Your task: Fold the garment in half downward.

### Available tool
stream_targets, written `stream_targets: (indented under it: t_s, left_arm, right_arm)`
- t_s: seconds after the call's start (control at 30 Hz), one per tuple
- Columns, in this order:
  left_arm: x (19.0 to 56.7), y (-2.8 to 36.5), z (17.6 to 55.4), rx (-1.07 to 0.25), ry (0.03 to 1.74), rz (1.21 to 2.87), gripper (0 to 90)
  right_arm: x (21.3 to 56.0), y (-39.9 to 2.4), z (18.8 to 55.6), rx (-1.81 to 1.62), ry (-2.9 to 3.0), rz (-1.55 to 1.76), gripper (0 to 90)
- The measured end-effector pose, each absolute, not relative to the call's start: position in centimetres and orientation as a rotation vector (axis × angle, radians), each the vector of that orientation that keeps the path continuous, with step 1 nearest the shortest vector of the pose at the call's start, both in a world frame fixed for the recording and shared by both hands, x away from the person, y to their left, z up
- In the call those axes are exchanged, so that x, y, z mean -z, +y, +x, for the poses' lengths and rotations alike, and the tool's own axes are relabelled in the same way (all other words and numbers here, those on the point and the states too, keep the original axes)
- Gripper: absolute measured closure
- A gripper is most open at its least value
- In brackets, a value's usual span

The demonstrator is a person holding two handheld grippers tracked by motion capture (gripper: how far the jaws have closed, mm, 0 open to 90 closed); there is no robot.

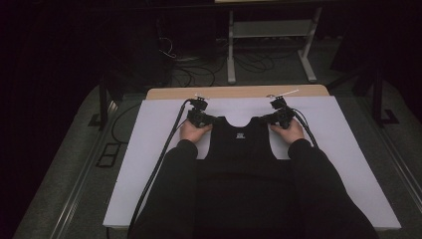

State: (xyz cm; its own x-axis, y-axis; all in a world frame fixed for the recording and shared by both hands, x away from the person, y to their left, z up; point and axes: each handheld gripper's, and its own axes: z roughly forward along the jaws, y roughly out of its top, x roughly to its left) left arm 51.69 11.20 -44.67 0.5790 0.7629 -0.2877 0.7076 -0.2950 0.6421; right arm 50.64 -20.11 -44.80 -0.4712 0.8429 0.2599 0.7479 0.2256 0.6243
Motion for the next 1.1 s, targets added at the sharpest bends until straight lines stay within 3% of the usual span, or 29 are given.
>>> stream_targets:
  t_s: [0.1, 0.23, 1.1]
  left_arm:
    - [44.8, 11.0, 51.6, -0.077, 1.180, 2.042, 78.5]
    - [44.7, 11.1, 51.6, -0.071, 1.179, 2.052, 85.2]
    - [40.8, 11.9, 48.9, -0.101, 1.118, 1.960, 86.5]
  right_arm:
    - [44.8, -19.9, 50.6, -1.071, 2.399, 1.500, 81.7]
    - [44.6, -20.1, 50.6, -1.060, 2.412, 1.484, 84.3]
    - [40.5, -19.8, 47.4, -1.245, 2.357, 1.378, 85.0]
